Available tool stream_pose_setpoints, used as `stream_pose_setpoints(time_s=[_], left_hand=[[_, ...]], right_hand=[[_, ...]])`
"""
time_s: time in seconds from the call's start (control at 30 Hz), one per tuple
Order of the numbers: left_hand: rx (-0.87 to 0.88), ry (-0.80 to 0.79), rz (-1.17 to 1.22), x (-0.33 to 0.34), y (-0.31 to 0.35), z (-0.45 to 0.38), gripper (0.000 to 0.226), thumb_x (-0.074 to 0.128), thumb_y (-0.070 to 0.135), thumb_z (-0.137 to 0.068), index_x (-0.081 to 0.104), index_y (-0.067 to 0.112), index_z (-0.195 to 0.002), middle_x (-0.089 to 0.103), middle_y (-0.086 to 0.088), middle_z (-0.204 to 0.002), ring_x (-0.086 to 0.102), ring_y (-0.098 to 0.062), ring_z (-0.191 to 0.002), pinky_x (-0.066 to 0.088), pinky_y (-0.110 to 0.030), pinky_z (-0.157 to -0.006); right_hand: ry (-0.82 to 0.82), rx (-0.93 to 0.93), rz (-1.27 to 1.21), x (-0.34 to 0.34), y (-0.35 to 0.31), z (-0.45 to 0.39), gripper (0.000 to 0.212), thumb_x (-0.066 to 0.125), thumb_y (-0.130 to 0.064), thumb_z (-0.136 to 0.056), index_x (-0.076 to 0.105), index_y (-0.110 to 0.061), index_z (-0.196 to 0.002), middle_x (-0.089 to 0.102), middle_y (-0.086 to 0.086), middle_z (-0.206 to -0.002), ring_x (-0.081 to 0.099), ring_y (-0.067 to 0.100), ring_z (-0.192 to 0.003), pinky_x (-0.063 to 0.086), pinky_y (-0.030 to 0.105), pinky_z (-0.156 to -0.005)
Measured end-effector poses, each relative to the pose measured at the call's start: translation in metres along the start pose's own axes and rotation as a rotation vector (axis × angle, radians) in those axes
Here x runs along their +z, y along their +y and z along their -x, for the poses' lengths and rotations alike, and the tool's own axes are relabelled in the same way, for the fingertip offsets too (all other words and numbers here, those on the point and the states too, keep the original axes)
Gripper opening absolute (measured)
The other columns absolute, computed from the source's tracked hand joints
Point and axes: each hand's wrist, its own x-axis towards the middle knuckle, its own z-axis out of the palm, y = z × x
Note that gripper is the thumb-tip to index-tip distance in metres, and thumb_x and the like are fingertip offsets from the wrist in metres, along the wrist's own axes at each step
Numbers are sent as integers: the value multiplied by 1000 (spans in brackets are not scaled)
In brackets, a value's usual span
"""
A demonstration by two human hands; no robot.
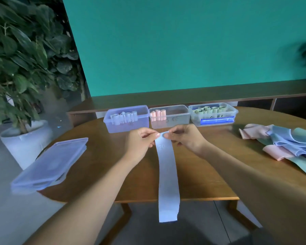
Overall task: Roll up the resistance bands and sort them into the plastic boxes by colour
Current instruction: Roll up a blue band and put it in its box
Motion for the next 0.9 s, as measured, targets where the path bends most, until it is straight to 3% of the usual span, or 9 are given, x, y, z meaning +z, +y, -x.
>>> stream_pose_setpoints(time_s=[0.23, 0.4, 0.6, 0.73, 0.9], left_hand=[[-87, -104, -57, 17, -54, -43, 9, 73, 14, -90, 78, 19, -96, 76, 9, -88, 71, -9, -78, 56, -18, -67], [-109, -86, -23, 22, -74, -68, 9, 74, 17, -90, 78, 21, -98, 75, 13, -92, 68, 1, -82, 50, -12, -61], [-128, -52, -16, 25, -92, -95, 12, 73, 18, -91, 78, 22, -102, 75, 11, -97, 69, -8, -87, 52, -16, -66], [-114, -7, -105, 28, -99, -104, 16, 72, 16, -91, 77, 23, -105, 74, 14, -98, 68, 0, -87, 53, -15, -75], [-118, -45, -313, 31, -97, -98, 37, 69, 17, -94, 65, 23, -130, 66, 8, -122, 61, -6, -107, 45, -19, -95]], right_hand=[[-42, 52, 108, 4, 48, -43, 11, 80, -25, -86, 76, -15, -86, 72, 1, -73, 62, 7, -63, 48, 18, -55], [-28, 62, 135, 7, 64, -69, 11, 79, -30, -87, 75, -19, -86, 64, -8, -57, 51, 2, -46, 39, 13, -46], [-9, 77, 228, 16, 75, -102, 13, 76, -34, -90, 74, -21, -89, 65, -2, -61, 52, 0, -42, 37, 7, -45], [34, 67, 362, 23, 80, -118, 13, 72, -37, -93, 72, -24, -95, 71, 1, -71, 63, 8, -61, 42, 17, -64], [63, 44, 425, 20, 78, -106, 22, 72, -32, -93, 65, -21, -111, 67, -7, -96, 62, 5, -77, 39, 8, -59]])
